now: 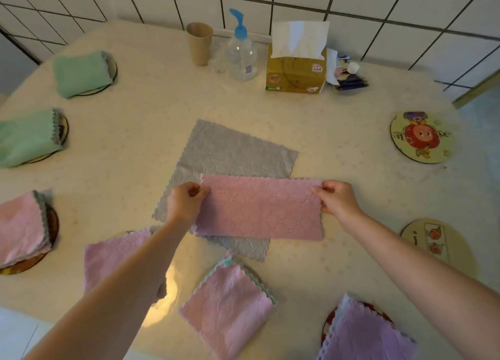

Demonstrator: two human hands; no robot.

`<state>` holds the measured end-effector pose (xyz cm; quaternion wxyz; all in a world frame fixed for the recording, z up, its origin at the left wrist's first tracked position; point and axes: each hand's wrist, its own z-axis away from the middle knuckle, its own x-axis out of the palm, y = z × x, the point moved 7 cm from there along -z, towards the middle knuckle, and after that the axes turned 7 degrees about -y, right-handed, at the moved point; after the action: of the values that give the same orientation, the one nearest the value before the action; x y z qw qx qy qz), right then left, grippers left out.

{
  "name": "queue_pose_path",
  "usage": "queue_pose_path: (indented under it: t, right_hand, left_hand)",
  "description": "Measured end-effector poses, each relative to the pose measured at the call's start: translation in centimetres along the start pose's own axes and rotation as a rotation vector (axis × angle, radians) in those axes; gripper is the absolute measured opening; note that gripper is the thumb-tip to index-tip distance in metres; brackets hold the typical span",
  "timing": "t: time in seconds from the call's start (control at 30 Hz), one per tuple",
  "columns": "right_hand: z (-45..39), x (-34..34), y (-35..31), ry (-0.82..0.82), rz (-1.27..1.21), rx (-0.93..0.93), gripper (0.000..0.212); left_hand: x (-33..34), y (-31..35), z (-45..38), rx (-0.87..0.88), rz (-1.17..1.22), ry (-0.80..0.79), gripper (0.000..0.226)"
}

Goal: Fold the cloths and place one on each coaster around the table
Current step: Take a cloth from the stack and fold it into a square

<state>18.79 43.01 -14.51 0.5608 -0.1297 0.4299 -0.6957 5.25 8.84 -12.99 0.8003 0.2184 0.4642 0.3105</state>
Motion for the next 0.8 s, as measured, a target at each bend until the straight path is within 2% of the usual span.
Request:
queue_pose_path:
  t: [0.33,0.47,0.5,0.57,0.7,0.8]
  right_hand:
    - [-0.9,-0.3,0.6,0.069,0.142,0.028,0.019]
    - [-0.2,-0.5,-0.9,0.173,0.287,-0.055,0.007]
    - [0.1,-0.6,-1.3,0.202,0.312,-0.069,0.016]
    - [0.2,-0.7,-1.4,0.241,0.280,-0.035,0.029]
    - [-0.6,0.0,-0.3,0.165,0.104,0.131,0.046]
    - [-0.4,0.5,-0.9,0.129,0.084,0.155,0.037]
  left_hand:
    - [0.3,-0.2,-0.2,-0.015,-0.057,0.025,0.019]
    - [0.1,0.0,0.1,-0.035,-0.098,0.100,0.019]
    - [0.1,0.1,0.1,-0.033,-0.109,0.110,0.021]
    - [0.3,0.1,0.1,-0.054,-0.092,0.101,0.027]
    - [0.7,-0.5,-0.5,-0.174,0.010,0.015,0.038]
    - [1.1,-0.6,-0.8,-0.207,0.096,-0.086,0.028]
